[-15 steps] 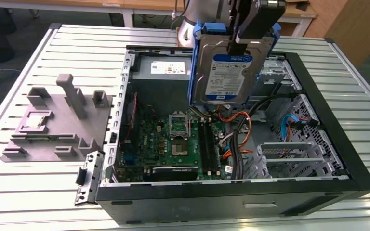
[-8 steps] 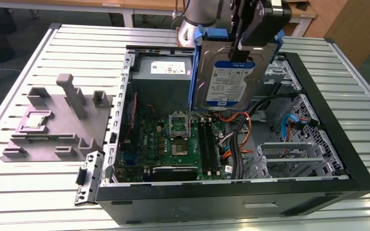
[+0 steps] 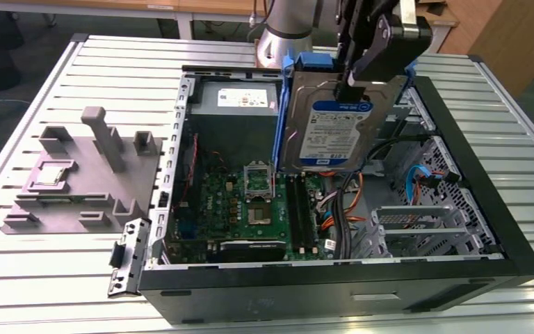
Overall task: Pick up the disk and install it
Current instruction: 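Pick up the disk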
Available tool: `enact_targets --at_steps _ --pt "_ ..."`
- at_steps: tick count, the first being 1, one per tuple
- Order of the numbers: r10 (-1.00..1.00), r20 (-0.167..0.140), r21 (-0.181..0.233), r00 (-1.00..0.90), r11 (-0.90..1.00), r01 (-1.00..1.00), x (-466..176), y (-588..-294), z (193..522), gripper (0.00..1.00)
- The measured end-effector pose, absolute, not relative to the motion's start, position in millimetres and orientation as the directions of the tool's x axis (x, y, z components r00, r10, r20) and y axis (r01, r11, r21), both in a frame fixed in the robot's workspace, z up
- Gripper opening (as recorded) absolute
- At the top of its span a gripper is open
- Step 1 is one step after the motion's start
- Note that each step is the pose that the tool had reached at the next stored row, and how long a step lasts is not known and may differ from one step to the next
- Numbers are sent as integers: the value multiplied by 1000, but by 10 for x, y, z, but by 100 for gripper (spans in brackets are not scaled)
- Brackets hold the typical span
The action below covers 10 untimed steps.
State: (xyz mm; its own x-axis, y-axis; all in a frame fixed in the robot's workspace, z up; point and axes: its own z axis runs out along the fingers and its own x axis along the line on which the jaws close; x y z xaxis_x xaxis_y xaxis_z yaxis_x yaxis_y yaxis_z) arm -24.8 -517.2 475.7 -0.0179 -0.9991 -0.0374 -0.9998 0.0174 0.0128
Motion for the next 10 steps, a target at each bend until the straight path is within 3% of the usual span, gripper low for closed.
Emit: enact_targets --at_steps 10 --pt "-999 -37 13 -18 17 -1000 -248 -5355 4755 35"
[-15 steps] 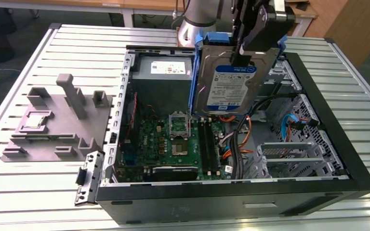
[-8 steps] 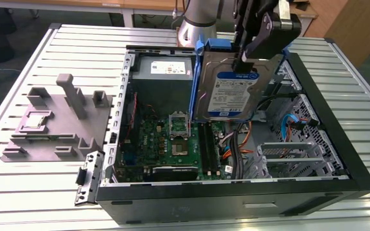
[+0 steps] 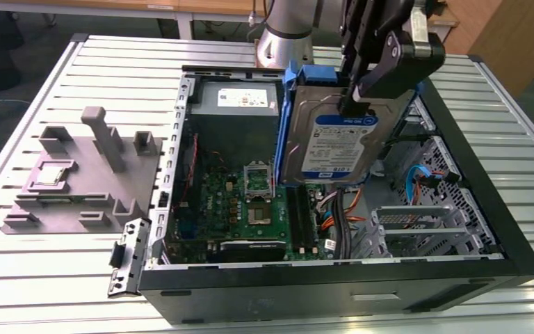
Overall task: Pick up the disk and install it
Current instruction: 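Pick up the disk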
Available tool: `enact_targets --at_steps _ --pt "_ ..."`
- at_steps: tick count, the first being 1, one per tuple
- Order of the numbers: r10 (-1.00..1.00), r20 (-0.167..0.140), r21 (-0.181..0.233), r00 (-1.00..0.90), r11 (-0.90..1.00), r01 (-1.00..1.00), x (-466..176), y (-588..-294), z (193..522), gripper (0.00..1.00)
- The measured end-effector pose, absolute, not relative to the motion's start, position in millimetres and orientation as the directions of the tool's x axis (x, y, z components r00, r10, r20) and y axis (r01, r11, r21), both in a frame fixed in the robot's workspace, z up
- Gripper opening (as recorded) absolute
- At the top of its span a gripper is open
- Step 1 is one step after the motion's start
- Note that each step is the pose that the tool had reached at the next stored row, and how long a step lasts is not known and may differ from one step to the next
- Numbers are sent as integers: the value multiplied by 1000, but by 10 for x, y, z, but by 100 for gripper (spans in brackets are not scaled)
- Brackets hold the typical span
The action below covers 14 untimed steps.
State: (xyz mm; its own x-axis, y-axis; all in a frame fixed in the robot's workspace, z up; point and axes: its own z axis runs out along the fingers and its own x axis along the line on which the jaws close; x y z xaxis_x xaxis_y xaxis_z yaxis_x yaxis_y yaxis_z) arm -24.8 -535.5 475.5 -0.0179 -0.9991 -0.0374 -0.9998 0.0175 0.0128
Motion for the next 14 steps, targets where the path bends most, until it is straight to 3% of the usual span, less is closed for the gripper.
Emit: enact_targets --at_steps 14 --pt "-999 -37 13 -18 18 -1000 -248 -5587 4753 35"
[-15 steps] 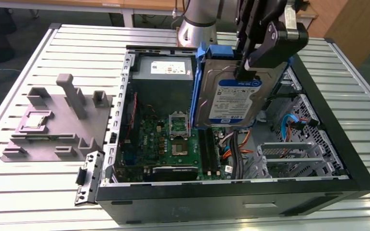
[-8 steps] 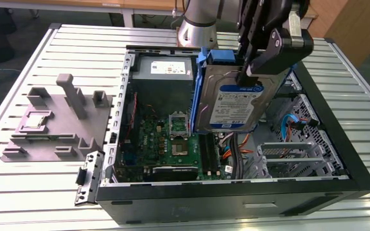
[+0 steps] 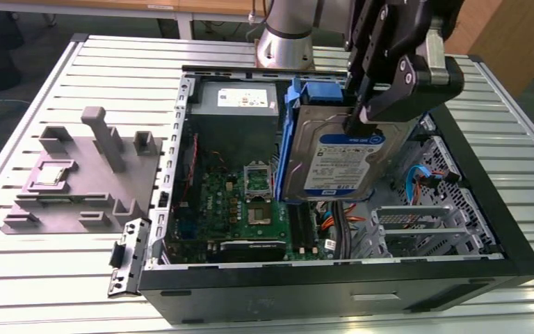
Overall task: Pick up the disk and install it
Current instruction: 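Pick up the disk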
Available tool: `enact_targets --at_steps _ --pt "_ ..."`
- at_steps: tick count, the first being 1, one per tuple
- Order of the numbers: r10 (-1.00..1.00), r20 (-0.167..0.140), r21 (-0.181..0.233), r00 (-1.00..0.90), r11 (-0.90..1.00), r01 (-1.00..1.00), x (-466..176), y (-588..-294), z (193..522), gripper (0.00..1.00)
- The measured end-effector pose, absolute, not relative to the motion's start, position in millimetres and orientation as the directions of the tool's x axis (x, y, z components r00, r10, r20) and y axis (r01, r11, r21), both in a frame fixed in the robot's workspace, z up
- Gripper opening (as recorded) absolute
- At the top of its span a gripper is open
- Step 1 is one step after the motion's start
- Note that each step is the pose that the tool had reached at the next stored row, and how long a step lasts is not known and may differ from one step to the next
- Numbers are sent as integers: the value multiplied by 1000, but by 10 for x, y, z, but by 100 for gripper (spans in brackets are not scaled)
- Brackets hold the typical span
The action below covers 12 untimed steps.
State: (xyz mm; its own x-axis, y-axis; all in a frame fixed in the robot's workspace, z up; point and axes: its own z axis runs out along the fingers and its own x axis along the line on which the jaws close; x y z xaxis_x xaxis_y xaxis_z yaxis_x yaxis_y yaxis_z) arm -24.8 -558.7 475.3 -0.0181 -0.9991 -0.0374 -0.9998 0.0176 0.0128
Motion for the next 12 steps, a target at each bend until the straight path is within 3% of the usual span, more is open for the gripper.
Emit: enact_targets --at_steps 12 --pt "-999 -37 13 -19 19 -1000 -158 -5651 4743 35"
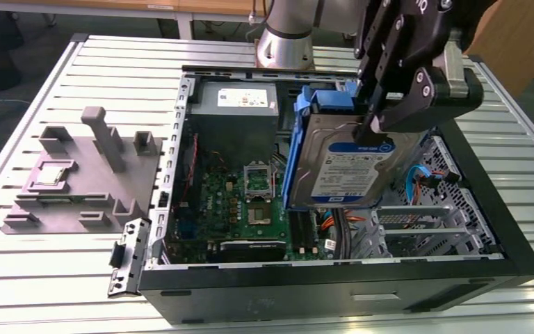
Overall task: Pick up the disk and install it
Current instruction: 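Pick up the disk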
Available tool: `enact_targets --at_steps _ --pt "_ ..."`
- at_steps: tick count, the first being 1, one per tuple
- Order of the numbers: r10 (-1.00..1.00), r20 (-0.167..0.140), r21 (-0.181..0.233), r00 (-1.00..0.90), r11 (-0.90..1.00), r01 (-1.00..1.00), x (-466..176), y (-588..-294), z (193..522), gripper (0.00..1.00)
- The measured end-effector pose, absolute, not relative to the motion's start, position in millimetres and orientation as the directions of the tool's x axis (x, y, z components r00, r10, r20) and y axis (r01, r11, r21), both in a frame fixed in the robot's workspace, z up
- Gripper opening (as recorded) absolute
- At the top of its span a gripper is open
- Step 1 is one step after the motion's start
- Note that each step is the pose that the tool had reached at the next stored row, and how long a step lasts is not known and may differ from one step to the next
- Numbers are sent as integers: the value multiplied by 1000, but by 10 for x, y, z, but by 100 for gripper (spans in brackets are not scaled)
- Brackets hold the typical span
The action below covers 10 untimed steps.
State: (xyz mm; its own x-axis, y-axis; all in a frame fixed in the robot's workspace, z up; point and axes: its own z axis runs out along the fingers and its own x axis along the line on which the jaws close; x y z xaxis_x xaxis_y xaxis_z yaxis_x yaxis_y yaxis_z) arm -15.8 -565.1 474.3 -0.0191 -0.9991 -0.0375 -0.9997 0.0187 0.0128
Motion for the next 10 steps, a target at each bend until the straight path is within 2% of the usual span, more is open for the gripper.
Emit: enact_targets --at_steps 10 --pt "-999 -37 13 -19 19 -1000 9 -5654 4736 35"
